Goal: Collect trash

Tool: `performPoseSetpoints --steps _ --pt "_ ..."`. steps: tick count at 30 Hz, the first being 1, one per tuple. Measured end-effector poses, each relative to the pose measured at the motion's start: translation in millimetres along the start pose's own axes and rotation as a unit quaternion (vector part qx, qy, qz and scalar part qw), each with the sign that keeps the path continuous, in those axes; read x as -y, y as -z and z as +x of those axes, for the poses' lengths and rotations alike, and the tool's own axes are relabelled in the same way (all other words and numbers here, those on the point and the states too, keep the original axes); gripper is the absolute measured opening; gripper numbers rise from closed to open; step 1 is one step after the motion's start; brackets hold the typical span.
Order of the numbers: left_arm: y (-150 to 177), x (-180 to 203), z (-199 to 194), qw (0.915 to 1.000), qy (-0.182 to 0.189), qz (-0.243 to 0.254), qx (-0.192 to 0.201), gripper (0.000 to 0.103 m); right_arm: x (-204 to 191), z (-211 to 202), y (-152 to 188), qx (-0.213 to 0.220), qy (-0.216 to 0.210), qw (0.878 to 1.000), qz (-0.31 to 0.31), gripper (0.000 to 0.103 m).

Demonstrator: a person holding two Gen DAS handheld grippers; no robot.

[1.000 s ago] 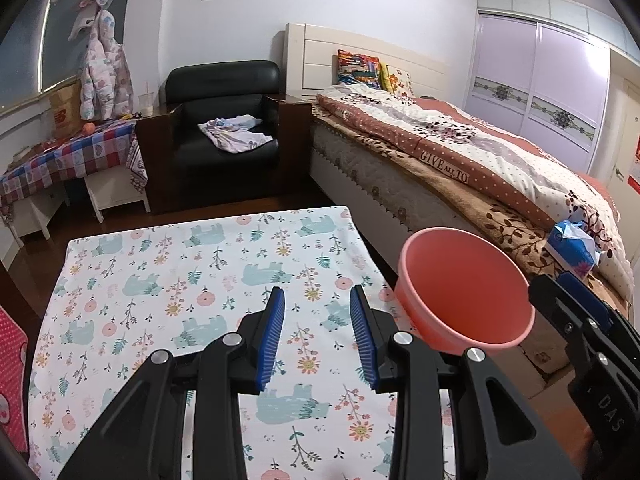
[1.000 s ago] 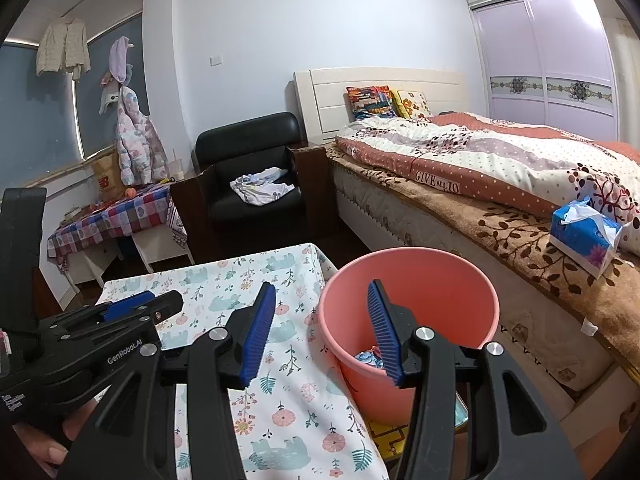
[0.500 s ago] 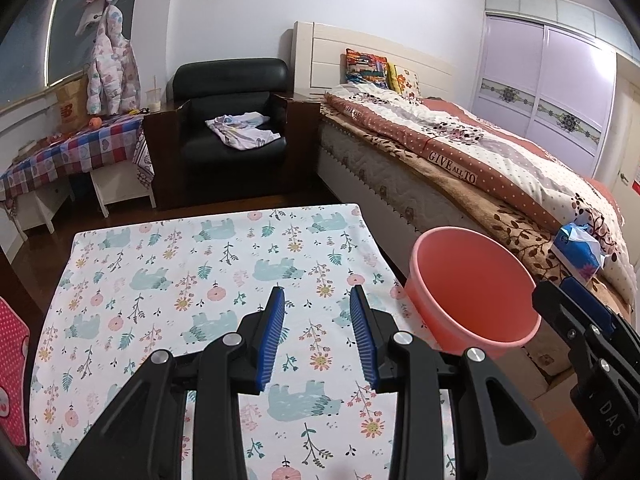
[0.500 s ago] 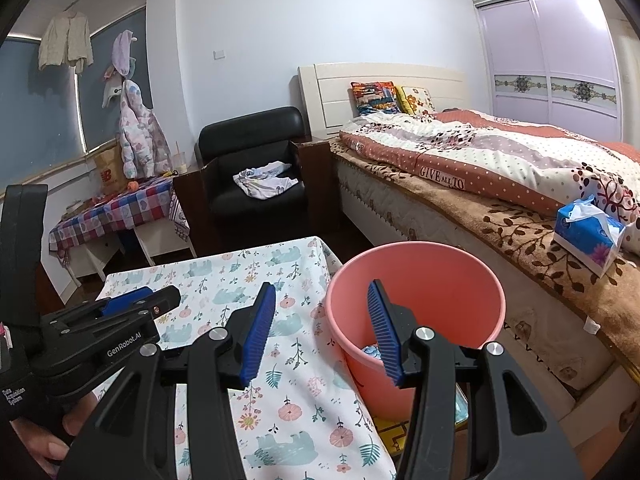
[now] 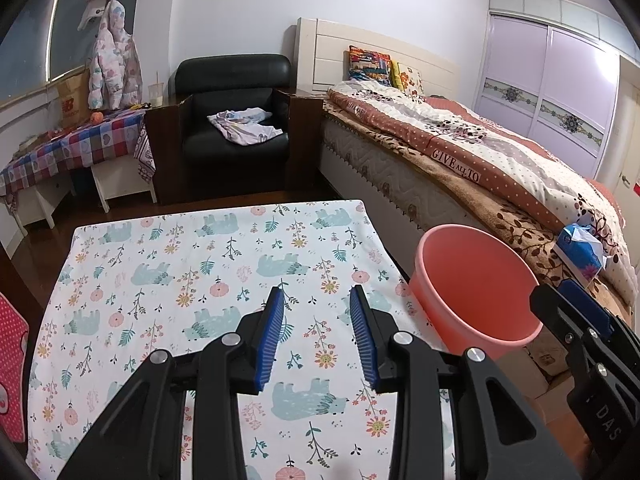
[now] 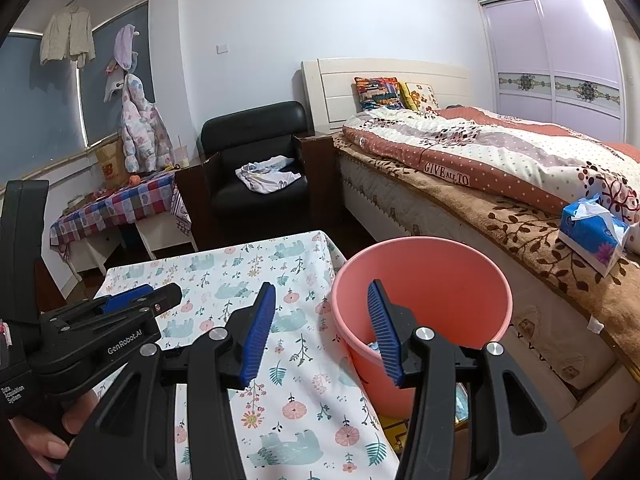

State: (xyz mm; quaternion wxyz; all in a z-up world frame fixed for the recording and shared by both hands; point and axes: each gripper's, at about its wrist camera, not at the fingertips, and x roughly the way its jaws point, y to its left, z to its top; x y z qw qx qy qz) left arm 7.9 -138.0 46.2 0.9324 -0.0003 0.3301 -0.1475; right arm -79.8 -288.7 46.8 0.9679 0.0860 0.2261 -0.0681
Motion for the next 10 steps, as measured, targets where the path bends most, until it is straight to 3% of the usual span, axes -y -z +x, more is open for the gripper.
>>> performPoseSetpoints --steps 10 --pt "1.5 -7.1 4.6 0.9999 -0.006 -0.008 -0.008 0.034 -6.3 7.5 2.1 -0.009 -0.004 1.000 -0.009 0.049"
